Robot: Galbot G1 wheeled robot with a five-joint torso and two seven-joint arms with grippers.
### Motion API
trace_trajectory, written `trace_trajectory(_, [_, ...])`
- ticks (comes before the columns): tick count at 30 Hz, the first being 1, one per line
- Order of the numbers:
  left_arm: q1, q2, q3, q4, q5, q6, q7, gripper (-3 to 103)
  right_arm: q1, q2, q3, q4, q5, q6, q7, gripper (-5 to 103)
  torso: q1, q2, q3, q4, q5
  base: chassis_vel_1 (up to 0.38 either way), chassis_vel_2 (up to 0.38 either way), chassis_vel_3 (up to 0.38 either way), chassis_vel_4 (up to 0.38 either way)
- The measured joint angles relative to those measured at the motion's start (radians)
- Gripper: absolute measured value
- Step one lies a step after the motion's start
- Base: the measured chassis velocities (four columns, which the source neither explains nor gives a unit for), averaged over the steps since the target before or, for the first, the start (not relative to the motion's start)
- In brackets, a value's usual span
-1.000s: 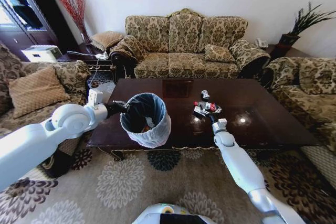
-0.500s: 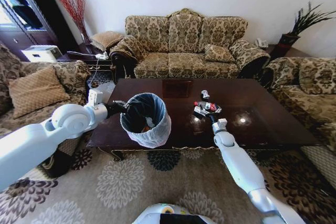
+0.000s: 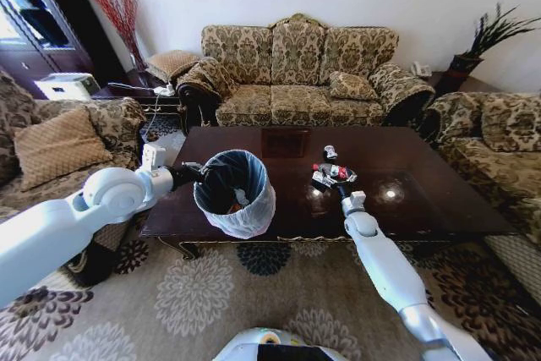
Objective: Move to the front of the table and place the trash on the table into the trash bin.
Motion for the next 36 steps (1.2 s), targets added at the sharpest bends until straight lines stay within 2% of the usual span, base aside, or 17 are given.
trace_trajectory(3, [0.0,0.0,0.0,0.0,0.0,0.0,0.0,0,0.011,0.006,-0.001,0.011,0.012,-0.043,-0.002,100,0.0,0.0,0.0,0.0,0.0,0.0,0.0,0.0,0.0])
trace_trajectory(4, [0.0,0.0,0.0,0.0,0.0,0.0,0.0,0,0.028,0.017,-0.004,0.027,0.033,-0.116,-0.005,100,0.0,0.0,0.0,0.0004,0.0,0.0,0.0,0.0,0.0])
trace_trajectory(6, [0.0,0.0,0.0,0.0,0.0,0.0,0.0,0,0.046,0.027,-0.008,0.044,0.055,-0.193,-0.009,100,0.0,0.0,0.0,0.0005,-0.0001,0.0,0.0,0.0,0.0])
trace_trajectory(7, [0.0,0.0,0.0,0.0,0.0,0.0,0.0,0,0.046,0.027,-0.008,0.044,0.055,-0.193,-0.009,100,0.0,0.0,0.0,0.0005,-0.0001,0.0,0.0,0.0,0.0])
trace_trajectory(8, [0.0,0.0,0.0,0.0,0.0,0.0,0.0,0,0.054,0.031,-0.012,0.058,0.067,-0.228,-0.009,100,0.0,0.0,0.0,0.0007,-0.0002,0.0,0.0,0.0,0.0])
trace_trajectory(11, [0.0,0.0,0.0,0.0,0.0,0.0,0.0,0,0.046,0.02,-0.028,0.106,0.064,-0.226,-0.011,100,0.0,0.0,0.0,0.0011,-0.0002,0.0,0.0,0.0,0.0])
trace_trajectory(12, [0.0,0.0,0.0,0.0,0.0,0.0,0.0,0,0.032,0.01,-0.03,0.122,0.061,-0.233,-0.012,100,0.0,0.0,0.0,0.0002,-0.0005,0.0,0.0,0.0,0.0])
trace_trajectory(16, [0.0,0.0,0.0,0.0,0.0,0.0,0.0,0,0.019,-0.006,-0.027,0.137,0.042,-0.235,-0.007,100,0.0,0.0,0.0,-0.0001,0.0004,0.0,0.0,0.0,0.0])
trace_trajectory(20, [0.0,0.0,0.0,0.0,0.0,0.0,0.0,0,0.022,-0.03,-0.011,0.145,-0.009,-0.206,0.018,100,0.0,0.0,0.0,0.0001,-0.0001,0.0,0.0,0.0,0.0])
trace_trajectory(26, [0.0,0.0,0.0,0.0,0.0,0.0,0.0,0,0.011,-0.034,-0.002,0.145,-0.024,-0.181,0.039,100,0.0,0.0,0.0,0.0005,0.0001,0.0,0.0,0.0,0.0])
trace_trajectory(28, [0.0,0.0,0.0,0.0,0.0,0.0,0.0,0,0.012,-0.021,0.005,0.134,-0.049,-0.179,0.117,100,0.0,0.0,0.0,0.0002,-0.0002,0.0,0.0,0.0,0.0])
trace_trajectory(29, [0.0,0.0,0.0,0.0,0.0,0.0,0.0,0,0.023,-0.007,0.005,0.108,-0.051,-0.175,0.203,100,0.0,0.0,0.0,0.0001,0.0001,0.0,0.0,0.0,0.0])
trace_trajectory(31, [0.0,0.0,0.0,0.0,0.0,0.0,0.0,0,0.027,-0.003,0.001,0.096,-0.039,-0.166,0.23,100,0.0,0.0,0.0,0.0005,0.0001,0.0,0.0,0.0,0.0])
trace_trajectory(32, [0.0,0.0,0.0,0.0,0.0,0.0,0.0,0,0.021,-0.005,-0.004,0.099,-0.018,-0.151,0.207,100,0.0,0.0,0.0,0.0007,0.0001,0.0,0.0,0.0,0.0])
trace_trajectory(33, [0.0,0.0,0.0,0.0,0.0,0.0,0.0,0,-0.011,-0.02,-0.008,0.132,0.056,-0.13,0.073,100,0.0,0.0,0.0,0.0008,0.0,0.0,0.0,0.0,0.0])
trace_trajectory(34, [0.0,0.0,0.0,0.0,0.0,0.0,0.0,0,-0.011,-0.02,-0.008,0.132,0.056,-0.13,0.073,100,0.0,0.0,0.0,0.0008,0.0,0.0,0.0,0.0,0.0])
trace_trajectory(36, [0.0,0.0,0.0,0.0,0.0,0.0,0.0,0,-0.059,-0.044,-0.005,0.185,0.148,-0.117,-0.146,100,0.0,0.0,0.0,0.0002,0.0001,0.0,0.0,0.0,0.0])
